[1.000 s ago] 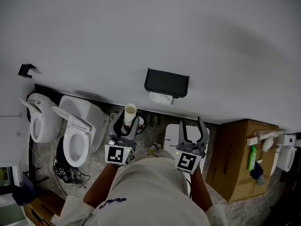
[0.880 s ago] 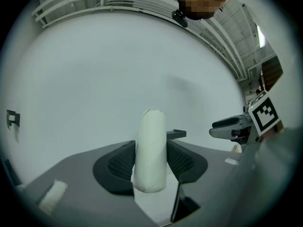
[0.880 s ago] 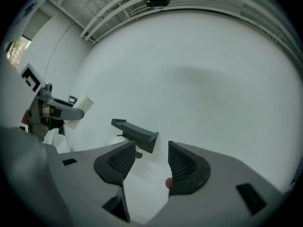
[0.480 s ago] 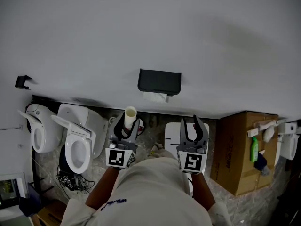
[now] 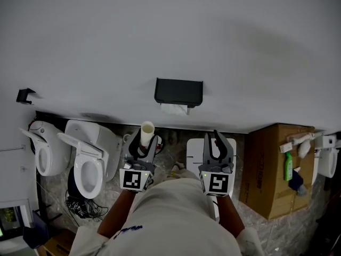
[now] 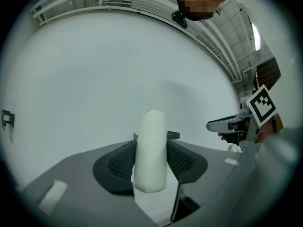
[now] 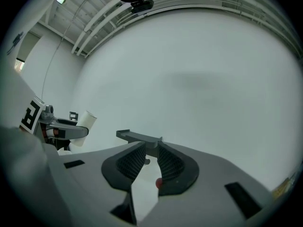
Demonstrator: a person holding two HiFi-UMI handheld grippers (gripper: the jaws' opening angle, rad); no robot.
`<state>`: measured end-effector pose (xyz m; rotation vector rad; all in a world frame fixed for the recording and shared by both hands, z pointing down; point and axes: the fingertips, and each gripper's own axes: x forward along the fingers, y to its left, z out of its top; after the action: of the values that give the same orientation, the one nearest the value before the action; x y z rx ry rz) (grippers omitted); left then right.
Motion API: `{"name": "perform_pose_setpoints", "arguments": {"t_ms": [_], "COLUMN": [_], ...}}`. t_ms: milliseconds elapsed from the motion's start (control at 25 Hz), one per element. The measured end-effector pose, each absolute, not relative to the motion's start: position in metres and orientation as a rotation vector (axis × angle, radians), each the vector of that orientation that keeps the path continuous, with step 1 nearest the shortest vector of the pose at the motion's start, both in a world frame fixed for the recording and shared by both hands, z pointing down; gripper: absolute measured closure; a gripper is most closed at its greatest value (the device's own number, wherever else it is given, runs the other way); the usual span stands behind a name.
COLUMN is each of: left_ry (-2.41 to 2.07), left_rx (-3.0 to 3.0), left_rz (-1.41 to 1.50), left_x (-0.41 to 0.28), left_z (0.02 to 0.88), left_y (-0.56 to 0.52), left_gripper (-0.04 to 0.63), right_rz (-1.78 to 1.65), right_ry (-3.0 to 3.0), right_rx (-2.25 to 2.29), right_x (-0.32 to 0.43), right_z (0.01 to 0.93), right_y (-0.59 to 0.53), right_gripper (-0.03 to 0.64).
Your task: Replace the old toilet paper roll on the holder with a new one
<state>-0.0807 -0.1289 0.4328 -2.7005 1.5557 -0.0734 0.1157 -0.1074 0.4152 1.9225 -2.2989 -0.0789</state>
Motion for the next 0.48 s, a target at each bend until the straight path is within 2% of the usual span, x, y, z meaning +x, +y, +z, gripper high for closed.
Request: {"name": "perform_pose_setpoints", "arguments": {"t_ms": [480], "left_ry": [1.534], "left_rx": [-2.698], "left_rz": [-0.078], "left_x": [-0.0794], "left_z": [0.4302], "left_y": [-0.1312], "left_gripper": [0.394], "right_rz": [-0.105], "right_ry": [-2.330], "right_rx": [1.905], "right_x": [0.1071], "right_z": [0.4052], "right_y": [-0.1090], "right_gripper": [0.589]}}
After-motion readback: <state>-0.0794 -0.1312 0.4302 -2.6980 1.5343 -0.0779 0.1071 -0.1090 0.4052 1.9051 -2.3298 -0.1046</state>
